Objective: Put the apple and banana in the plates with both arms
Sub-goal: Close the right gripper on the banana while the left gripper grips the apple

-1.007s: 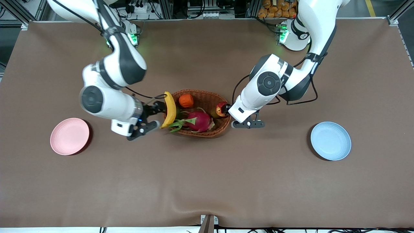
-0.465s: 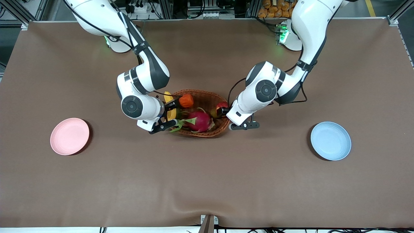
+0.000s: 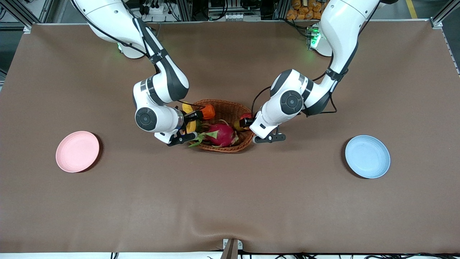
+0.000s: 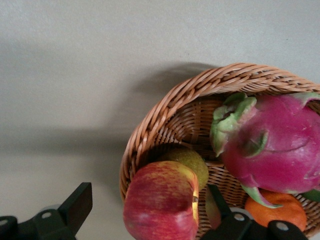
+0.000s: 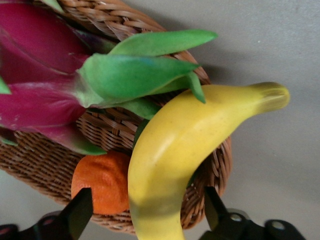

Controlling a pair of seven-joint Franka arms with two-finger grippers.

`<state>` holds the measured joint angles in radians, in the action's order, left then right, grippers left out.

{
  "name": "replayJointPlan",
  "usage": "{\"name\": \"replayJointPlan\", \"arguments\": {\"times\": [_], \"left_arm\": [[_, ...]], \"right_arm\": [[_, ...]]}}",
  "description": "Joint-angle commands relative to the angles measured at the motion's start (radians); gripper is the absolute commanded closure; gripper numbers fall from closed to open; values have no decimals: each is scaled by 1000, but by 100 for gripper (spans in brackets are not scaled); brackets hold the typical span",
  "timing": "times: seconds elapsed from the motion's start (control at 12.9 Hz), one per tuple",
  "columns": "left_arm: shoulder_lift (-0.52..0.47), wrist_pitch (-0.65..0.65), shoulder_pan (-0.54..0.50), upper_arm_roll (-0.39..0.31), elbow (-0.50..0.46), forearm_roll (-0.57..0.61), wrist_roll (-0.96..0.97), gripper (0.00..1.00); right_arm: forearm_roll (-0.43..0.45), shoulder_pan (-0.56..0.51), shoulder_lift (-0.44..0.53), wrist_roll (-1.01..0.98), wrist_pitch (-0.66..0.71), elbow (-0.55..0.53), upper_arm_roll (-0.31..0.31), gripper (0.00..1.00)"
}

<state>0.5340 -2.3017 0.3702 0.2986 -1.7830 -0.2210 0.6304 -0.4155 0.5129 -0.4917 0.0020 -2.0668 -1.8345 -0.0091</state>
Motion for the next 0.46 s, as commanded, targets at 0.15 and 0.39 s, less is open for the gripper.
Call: {"name": "replayJointPlan", "arguments": {"times": [0.15, 0.39], "left_arm": [[-9, -12, 26, -3, -21, -35, 57, 0], [3, -12, 33, -3, -16, -35, 65, 0]], "right_arm": [[-32, 10, 13, 13, -27, -17, -12, 88], [-31, -4, 39, 53, -18, 1, -15, 89]]}}
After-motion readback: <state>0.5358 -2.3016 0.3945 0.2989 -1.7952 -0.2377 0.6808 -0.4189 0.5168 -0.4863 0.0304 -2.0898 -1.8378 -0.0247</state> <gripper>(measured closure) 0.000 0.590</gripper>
